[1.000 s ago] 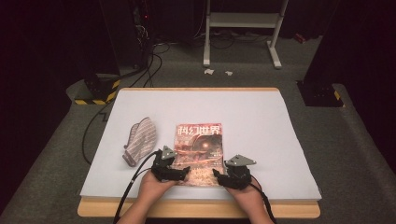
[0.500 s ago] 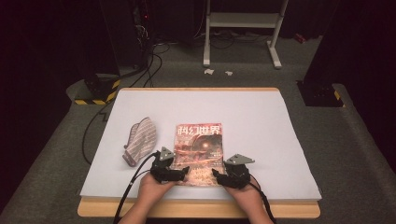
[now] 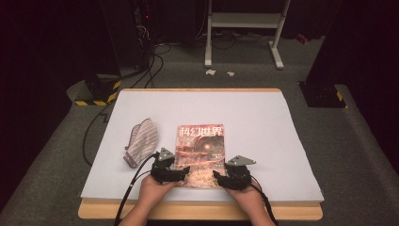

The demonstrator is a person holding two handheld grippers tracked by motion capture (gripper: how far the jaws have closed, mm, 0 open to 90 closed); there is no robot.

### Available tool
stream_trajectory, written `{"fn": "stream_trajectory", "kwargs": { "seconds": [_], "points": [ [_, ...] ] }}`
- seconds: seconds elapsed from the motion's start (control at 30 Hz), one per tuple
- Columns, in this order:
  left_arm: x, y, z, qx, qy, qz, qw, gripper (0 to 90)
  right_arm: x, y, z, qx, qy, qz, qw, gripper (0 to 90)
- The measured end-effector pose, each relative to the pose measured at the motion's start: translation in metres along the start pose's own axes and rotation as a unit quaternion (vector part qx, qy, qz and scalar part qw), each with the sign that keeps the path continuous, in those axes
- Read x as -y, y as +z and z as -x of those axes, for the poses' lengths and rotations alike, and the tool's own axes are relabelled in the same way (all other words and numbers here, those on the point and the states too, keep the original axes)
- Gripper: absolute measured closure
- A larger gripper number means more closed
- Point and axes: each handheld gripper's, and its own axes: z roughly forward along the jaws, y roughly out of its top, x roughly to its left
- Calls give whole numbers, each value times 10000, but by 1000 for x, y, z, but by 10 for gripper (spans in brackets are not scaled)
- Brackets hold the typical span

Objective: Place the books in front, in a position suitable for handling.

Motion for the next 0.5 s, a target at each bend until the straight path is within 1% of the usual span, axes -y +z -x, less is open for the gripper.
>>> {"fn": "stream_trajectory", "kwargs": {
  "seconds": [0.2, 0.33, 0.5],
  "points": [
    [0, -1, -1, 21, -67, 46, 10000, 262, 1, -1, 0, 7, 28, 16, 10000, 406],
    [-1, -3, 0, -3, -29, 119, 9999, 275, 1, -1, 0, 13, 49, 18, 10000, 411],
    [0, -3, 1, -37, 26, 114, 9999, 286, 1, -1, 0, 19, 38, 24, 10000, 411]
  ]
}}
